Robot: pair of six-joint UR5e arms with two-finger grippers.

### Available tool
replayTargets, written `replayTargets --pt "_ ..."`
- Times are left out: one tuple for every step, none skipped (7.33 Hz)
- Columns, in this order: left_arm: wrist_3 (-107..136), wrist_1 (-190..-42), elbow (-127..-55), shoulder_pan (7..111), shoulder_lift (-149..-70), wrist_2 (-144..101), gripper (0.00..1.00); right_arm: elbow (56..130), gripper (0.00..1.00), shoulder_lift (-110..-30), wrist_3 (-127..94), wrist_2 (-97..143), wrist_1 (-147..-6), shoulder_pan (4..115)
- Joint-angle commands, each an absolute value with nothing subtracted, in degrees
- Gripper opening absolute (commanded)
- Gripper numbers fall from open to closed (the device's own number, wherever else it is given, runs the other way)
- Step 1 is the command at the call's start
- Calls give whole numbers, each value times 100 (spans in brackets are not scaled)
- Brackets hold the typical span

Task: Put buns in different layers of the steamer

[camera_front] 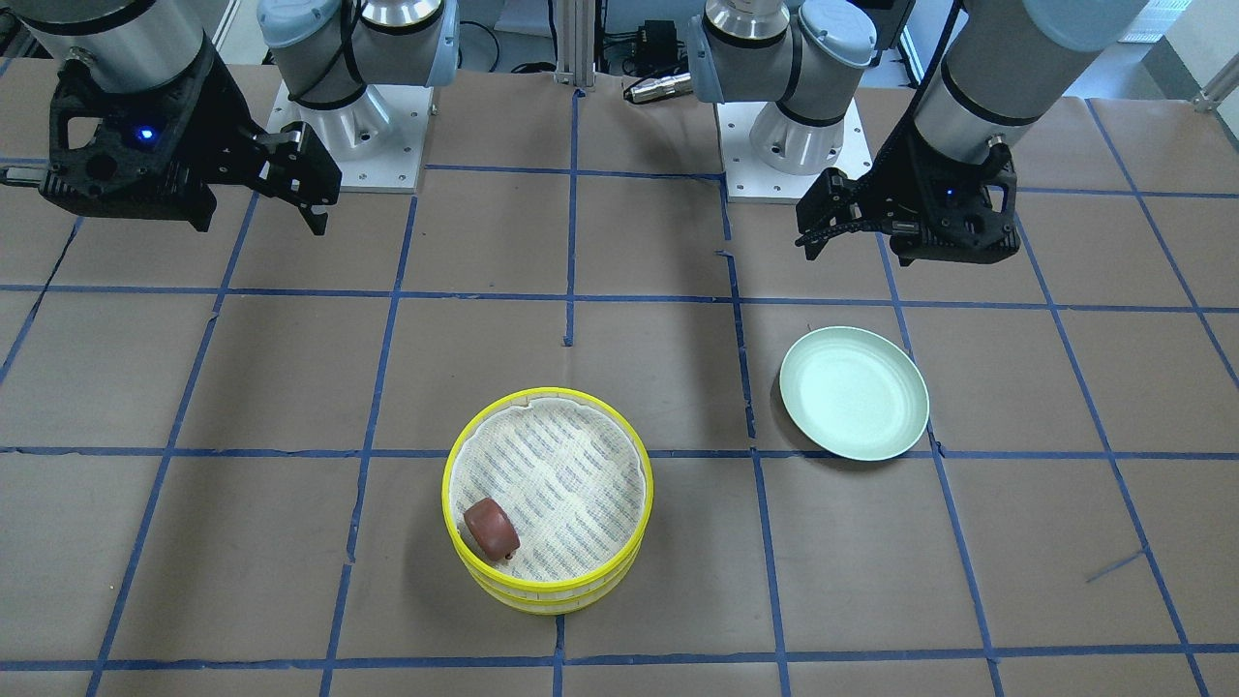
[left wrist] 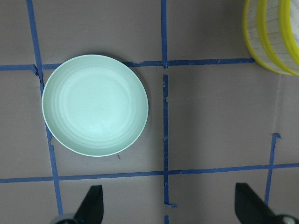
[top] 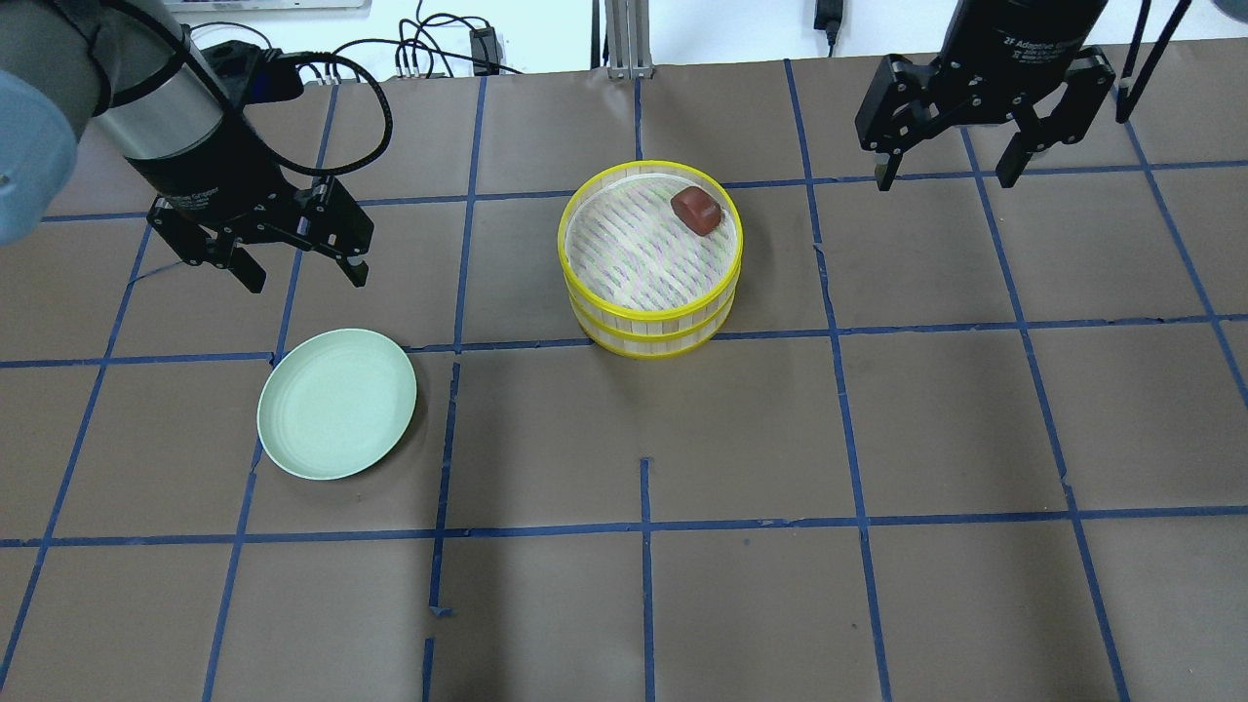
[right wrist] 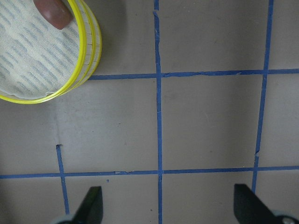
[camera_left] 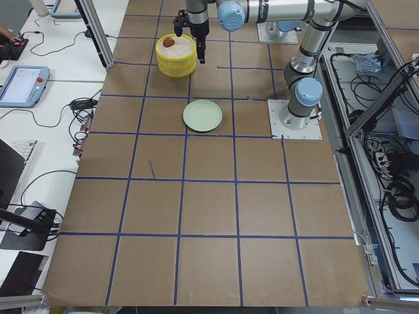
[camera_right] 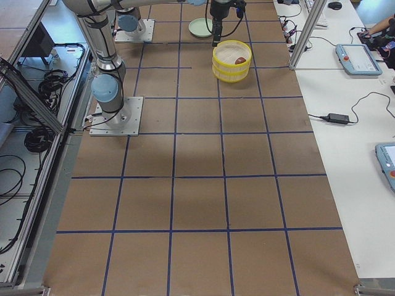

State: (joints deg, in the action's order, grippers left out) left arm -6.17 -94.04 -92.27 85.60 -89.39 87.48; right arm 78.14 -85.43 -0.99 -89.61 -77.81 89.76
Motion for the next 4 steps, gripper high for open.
replayTargets --pt "-641 -9396 -9272 8718 -8851 8789 100 7822 100 -8543 -123 -8956 -7796 8974" --pt "-772 -9335 -9290 8719 -8833 8806 100 7822 100 -8543 -123 -8956 -7796 8982" --pt "-869 -9343 -9290 8719 -8824 8824 100 7814 100 -8543 -106 -8965 -7883 8974" --pt "-931 -9334 -9290 8684 -8833 8807 100 7831 100 -8543 -88 -8982 -8136 8982"
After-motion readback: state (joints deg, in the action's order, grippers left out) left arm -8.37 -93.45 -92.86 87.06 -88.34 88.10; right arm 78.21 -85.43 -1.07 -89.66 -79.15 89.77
